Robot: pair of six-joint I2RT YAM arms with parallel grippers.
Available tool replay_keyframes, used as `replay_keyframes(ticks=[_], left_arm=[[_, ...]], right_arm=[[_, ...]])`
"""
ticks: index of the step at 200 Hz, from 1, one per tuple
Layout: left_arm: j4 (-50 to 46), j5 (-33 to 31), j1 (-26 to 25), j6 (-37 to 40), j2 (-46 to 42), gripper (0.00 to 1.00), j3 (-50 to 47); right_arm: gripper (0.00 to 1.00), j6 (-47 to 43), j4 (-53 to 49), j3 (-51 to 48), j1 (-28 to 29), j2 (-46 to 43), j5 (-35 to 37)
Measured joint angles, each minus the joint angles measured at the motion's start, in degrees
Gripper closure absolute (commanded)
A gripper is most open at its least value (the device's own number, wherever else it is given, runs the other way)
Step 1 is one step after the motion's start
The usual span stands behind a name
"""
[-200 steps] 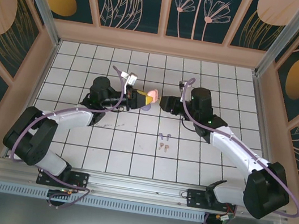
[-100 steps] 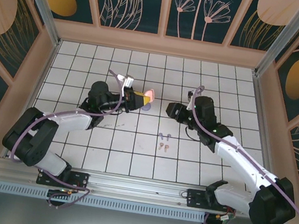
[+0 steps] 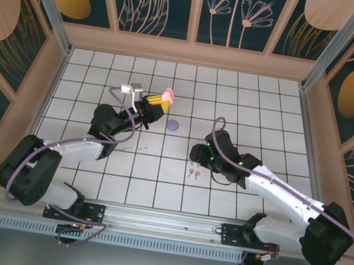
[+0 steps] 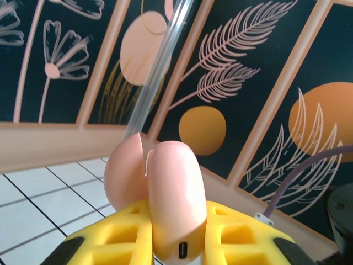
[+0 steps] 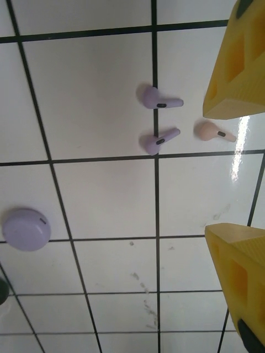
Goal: Insert wireless bluetooth earbuds into charging case
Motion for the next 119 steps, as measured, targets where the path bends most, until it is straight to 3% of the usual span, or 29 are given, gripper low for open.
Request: replay_keyframes(ticks=[59,83,119], left_arm=[[7.58,-1.18,0.0,-0.17,0.17,1.0,-2.73],[8.68,0.96,0.0,-3.72,1.05,1.0,-2.69],[2.4,10.36,0.0,-10.01,4.55,1.0,3.89]], right_arm=[[0.48,0.72,0.26,0.85,0.85,1.4,1.42],[0.48,-2.89,4.68,2.71,-3.58,0.5,-1.55],[0.5,-9.79,13.86,5.7,-10.64,-2.43,-10.03]])
